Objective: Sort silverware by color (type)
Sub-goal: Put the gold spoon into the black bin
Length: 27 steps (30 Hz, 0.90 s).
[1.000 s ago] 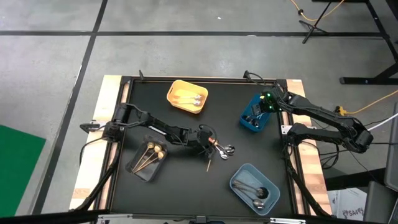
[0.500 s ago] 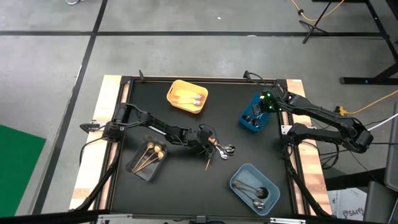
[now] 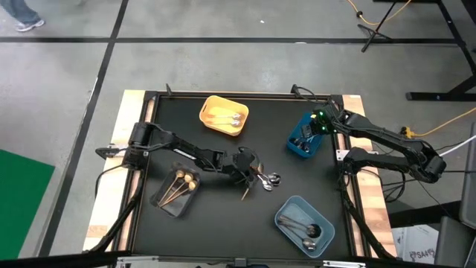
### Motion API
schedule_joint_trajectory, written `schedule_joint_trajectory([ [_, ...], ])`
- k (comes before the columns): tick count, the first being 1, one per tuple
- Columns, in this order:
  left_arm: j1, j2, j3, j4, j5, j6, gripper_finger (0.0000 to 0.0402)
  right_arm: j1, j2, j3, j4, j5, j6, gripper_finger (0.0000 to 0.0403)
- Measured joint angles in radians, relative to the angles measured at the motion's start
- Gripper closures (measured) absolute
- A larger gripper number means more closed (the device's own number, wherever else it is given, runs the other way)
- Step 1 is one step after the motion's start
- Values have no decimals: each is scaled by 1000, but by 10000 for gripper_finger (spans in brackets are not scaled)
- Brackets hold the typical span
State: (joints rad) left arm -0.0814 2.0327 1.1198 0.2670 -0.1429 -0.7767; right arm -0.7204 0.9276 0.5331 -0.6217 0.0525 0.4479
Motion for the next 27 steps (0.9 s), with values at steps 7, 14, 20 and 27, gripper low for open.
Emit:
schedule_joint_trajectory([
  [7,-1,-121,2,-53,21,102,397,0,0,0,-1,0,0,336],
  [14,-2,-309,3,-257,109,166,397,0,0,0,-1,0,0,336],
  [20,-21,-537,5,-576,78,211,397,0,0,0,-1,0,0,336],
  [27,-108,-766,5,-994,-40,206,397,0,0,0,0,0,0,336],
])
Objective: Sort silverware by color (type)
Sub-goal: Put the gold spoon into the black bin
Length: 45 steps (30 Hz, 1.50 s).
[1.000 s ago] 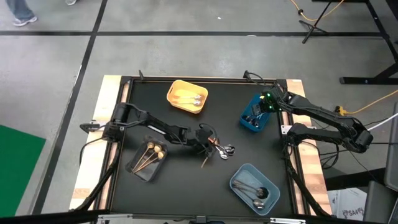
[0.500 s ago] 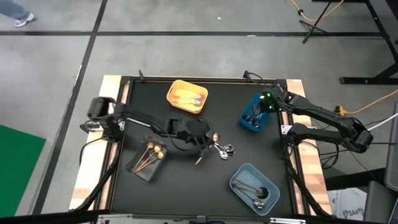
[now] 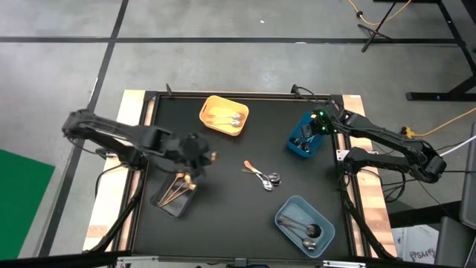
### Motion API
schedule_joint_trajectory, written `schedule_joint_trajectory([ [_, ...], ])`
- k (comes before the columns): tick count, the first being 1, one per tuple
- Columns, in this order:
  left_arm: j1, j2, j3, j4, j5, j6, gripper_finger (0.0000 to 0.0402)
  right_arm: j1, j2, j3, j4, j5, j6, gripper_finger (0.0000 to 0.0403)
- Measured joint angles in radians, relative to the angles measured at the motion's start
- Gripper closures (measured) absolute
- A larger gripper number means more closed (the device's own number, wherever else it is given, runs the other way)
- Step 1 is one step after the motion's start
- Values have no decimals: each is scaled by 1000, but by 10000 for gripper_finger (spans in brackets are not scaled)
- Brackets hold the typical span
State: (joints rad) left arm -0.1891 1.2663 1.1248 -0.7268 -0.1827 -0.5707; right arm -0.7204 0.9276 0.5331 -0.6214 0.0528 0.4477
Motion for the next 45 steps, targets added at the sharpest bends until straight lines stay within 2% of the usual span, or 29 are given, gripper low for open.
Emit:
schedule_joint_trajectory([
  [7,-153,-61,0,-300,-48,-84,397,0,0,0,0,0,0,336],
  [9,-196,-57,-5,-333,-52,-110,397,0,0,0,-1,0,0,336],
  [17,-316,-55,-129,-314,-125,-198,397,0,0,0,-1,0,0,336],
  [29,-354,-55,-402,-148,-116,-236,397,0,0,0,0,0,0,336],
  [35,-354,-55,-462,-105,-115,-236,397,0,0,0,0,0,0,336],
  [45,-354,-55,-496,-81,-108,-235,397,0,0,0,0,0,0,336],
])
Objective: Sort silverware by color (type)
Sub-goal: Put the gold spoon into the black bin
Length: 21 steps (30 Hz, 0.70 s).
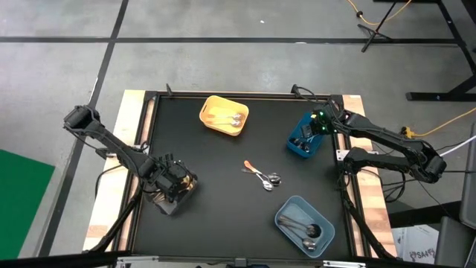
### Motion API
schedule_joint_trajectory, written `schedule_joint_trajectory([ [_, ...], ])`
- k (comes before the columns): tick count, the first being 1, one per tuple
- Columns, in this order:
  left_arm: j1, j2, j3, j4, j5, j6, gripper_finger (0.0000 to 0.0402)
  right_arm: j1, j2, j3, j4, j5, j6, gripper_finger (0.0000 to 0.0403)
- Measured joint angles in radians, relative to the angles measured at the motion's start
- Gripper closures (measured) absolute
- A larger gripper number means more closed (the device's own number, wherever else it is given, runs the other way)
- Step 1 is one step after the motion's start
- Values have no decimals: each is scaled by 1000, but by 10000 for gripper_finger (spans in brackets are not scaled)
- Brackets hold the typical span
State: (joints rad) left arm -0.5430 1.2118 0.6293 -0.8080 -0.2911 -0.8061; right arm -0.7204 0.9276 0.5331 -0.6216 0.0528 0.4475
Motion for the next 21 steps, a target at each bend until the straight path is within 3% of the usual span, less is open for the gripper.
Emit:
schedule_joint_trajectory([
  [10,0,0,-33,9,78,-34,395,0,0,0,0,0,0,336],
  [21,0,0,-34,9,75,-54,344,0,0,0,0,0,0,336],
])
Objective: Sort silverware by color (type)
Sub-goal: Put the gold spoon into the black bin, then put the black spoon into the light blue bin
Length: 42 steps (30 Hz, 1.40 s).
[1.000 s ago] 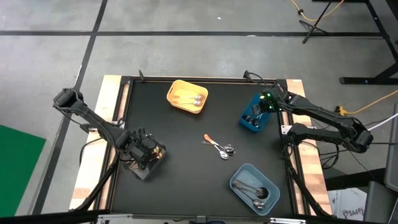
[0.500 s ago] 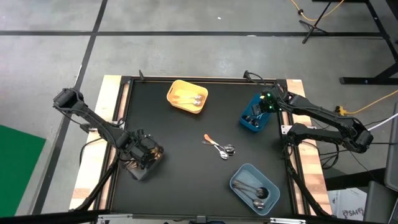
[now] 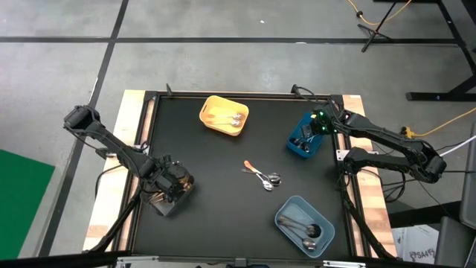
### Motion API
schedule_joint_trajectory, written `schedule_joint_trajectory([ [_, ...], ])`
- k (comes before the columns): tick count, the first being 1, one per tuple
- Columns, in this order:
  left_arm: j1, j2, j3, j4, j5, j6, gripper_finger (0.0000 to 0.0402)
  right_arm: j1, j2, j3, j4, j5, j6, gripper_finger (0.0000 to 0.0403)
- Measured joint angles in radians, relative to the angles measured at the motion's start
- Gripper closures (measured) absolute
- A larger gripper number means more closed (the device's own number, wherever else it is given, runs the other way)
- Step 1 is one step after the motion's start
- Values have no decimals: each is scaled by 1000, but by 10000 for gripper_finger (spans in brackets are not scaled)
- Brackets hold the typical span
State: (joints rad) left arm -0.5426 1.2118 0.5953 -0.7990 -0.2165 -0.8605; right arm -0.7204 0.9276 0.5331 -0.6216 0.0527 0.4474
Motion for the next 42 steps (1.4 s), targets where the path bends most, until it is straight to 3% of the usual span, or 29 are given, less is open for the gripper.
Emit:
schedule_joint_trajectory([
  [7,0,-1,31,-15,21,2,342,0,-2,34,-19,-26,-14,336],
  [16,0,-2,207,-221,78,4,342,1,-23,223,-64,-29,-60,336],
  [22,0,-2,337,-266,33,5,342,17,-23,293,-36,-139,-63,336],
  [26,0,-2,408,-250,-97,0,342,113,-22,292,4,-177,-63,336],
  [32,16,-3,442,-149,-287,23,342,331,5,291,74,-139,-64,336],
  [42,89,5,442,-51,-331,85,342,609,144,291,225,-79,-90,336],
])
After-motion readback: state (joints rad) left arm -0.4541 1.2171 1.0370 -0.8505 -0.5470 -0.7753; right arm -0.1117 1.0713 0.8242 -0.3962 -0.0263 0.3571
